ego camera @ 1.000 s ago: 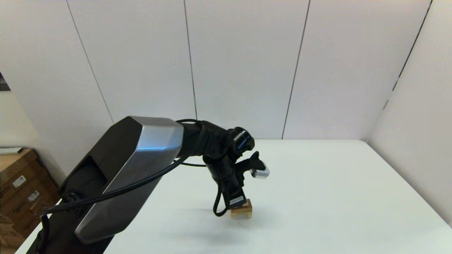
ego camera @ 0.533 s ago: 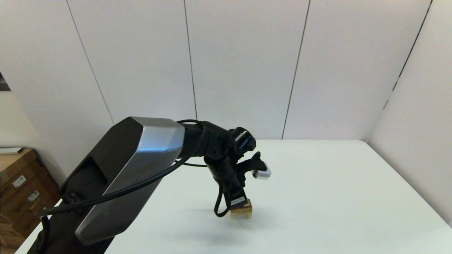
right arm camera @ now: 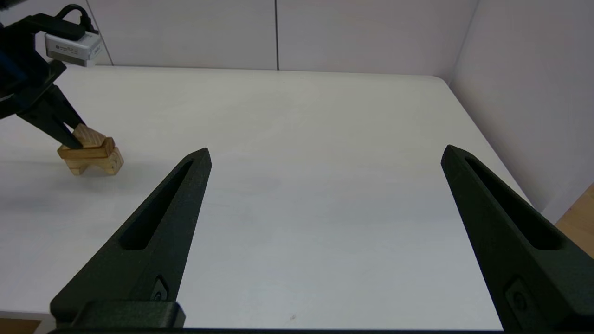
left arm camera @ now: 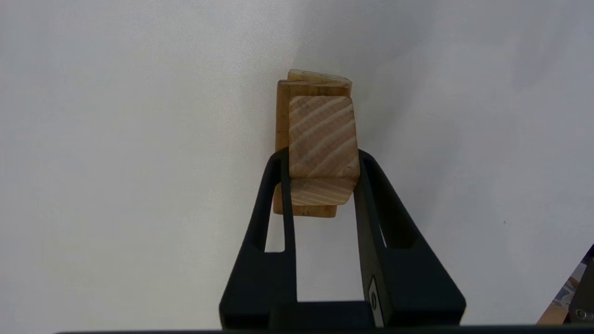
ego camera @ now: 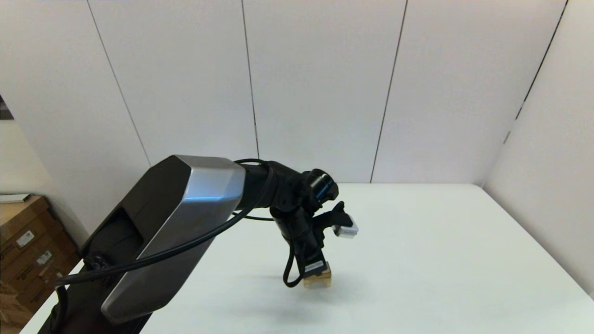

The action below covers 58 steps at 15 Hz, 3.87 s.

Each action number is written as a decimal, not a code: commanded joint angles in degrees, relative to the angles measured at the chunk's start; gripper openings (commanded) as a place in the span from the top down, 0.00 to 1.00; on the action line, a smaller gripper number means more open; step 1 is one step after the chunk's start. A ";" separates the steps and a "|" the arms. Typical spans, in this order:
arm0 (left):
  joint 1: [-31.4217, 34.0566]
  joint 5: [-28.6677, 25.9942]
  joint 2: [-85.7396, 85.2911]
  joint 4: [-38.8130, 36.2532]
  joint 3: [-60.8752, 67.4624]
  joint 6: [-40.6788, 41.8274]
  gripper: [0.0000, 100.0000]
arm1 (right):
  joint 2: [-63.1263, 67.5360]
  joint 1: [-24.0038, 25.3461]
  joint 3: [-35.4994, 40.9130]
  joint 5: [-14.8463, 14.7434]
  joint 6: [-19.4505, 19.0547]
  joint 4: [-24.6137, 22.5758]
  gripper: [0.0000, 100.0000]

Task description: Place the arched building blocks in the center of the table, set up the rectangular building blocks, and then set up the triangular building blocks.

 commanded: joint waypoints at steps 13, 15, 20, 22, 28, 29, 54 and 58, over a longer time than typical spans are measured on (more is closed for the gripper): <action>0.09 0.04 0.26 -0.52 -0.06 0.11 0.00 | -0.01 0.01 0.09 0.03 -0.04 -0.01 0.00; 0.09 0.04 0.00 -0.52 -0.06 0.11 0.00 | -0.01 0.01 0.09 -0.06 -0.04 -0.01 0.00; 1.85 0.39 -10.55 -0.52 0.02 -0.42 0.00 | -0.01 0.01 0.09 0.03 -0.04 -0.01 0.00; 4.22 0.39 -19.69 -0.52 0.55 -0.60 0.00 | -0.01 0.01 0.09 0.03 -0.04 -0.01 0.00; 15.38 0.56 -60.91 -0.70 15.93 -3.94 0.00 | -0.01 0.01 0.09 -0.06 -0.04 -0.01 0.00; 18.20 0.48 -70.58 -0.61 21.91 -6.57 0.00 | -0.01 0.01 0.09 -0.06 -0.04 -0.01 0.00; 41.22 2.58 -141.86 -25.57 90.73 -29.86 0.00 | -0.01 0.01 0.09 -0.06 -0.04 -0.01 0.00; 41.22 2.58 -141.86 -45.52 109.89 -29.86 0.00 | -0.01 0.01 0.09 -0.06 -0.04 -0.01 0.00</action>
